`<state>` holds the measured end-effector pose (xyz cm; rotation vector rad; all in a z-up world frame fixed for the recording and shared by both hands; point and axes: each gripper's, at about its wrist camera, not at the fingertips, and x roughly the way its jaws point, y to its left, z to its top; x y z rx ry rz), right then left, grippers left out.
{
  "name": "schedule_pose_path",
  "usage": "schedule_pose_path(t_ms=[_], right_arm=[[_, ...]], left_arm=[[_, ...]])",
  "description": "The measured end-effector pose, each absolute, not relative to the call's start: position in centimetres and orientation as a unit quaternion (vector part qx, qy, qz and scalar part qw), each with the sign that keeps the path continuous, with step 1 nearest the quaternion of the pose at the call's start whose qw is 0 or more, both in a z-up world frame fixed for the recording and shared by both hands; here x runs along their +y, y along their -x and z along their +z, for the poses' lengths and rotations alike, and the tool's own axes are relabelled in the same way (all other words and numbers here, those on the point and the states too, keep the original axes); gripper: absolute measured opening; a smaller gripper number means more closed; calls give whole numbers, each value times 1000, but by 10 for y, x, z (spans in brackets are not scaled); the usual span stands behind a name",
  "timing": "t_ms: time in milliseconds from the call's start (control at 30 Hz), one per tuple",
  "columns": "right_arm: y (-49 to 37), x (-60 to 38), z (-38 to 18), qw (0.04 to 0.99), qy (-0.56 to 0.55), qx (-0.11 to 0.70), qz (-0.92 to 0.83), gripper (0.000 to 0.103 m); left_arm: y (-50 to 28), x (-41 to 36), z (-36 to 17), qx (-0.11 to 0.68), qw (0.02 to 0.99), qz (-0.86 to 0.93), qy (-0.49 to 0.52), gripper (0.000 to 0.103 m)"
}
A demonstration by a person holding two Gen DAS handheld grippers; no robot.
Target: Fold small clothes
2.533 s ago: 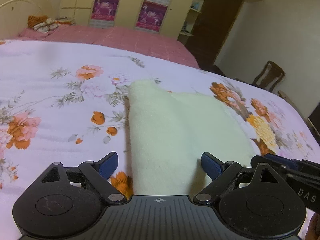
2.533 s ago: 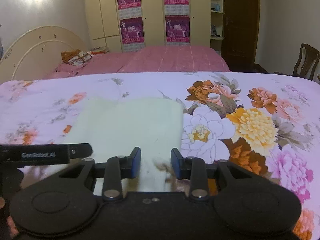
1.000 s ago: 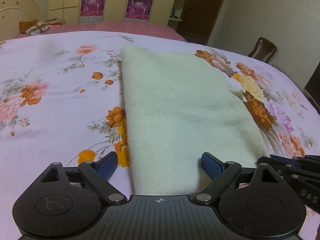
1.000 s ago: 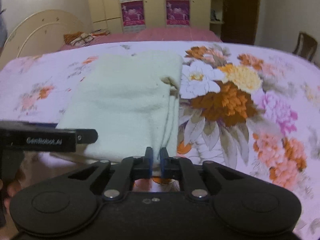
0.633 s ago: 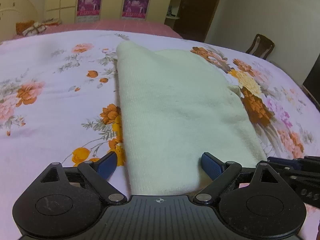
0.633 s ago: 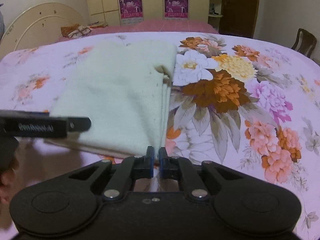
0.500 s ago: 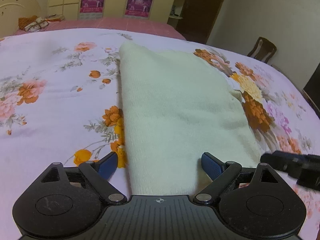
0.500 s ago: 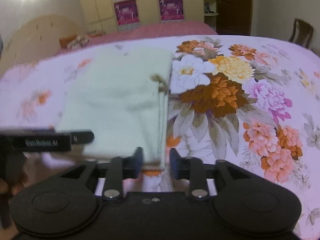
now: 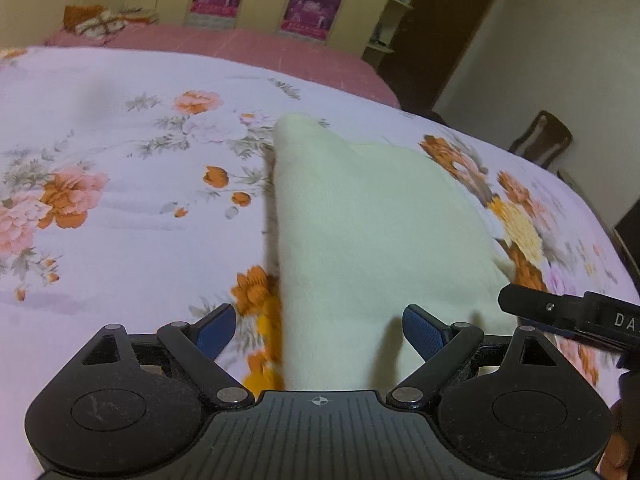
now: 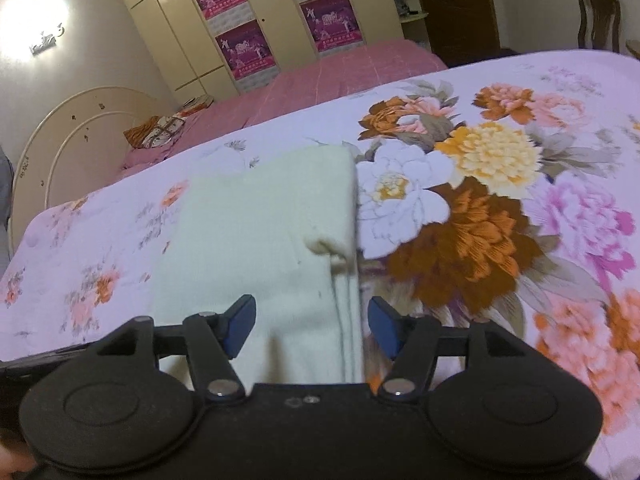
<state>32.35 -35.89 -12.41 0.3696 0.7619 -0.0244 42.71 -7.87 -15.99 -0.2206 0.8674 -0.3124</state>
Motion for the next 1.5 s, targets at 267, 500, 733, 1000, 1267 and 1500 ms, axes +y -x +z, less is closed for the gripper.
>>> schedule_pose_path(t_ms=[267, 500, 733, 1000, 1267, 1500], right_arm=[[-363, -379, -145, 889, -251, 382, 1, 65], [-384, -384, -167, 879, -285, 381, 25, 65], [-388, -377, -164, 892, -258, 370, 34, 40], [-386, -366, -157, 900, -249, 356, 14, 34], [-382, -353, -135, 908, -252, 333, 27, 32], [-381, -318, -109, 913, -249, 317, 58, 32]], left_arm=[[-460, -82, -174, 422, 876, -182, 147, 90], [-473, -93, -178, 422, 864, -212, 172, 83], [-476, -99, -178, 426, 861, -218, 174, 61], [-471, -107, -165, 417, 872, -219, 131, 45], [-460, -98, -147, 398, 881, -224, 121, 43], [-448, -48, -119, 374, 894, -214, 125, 43]])
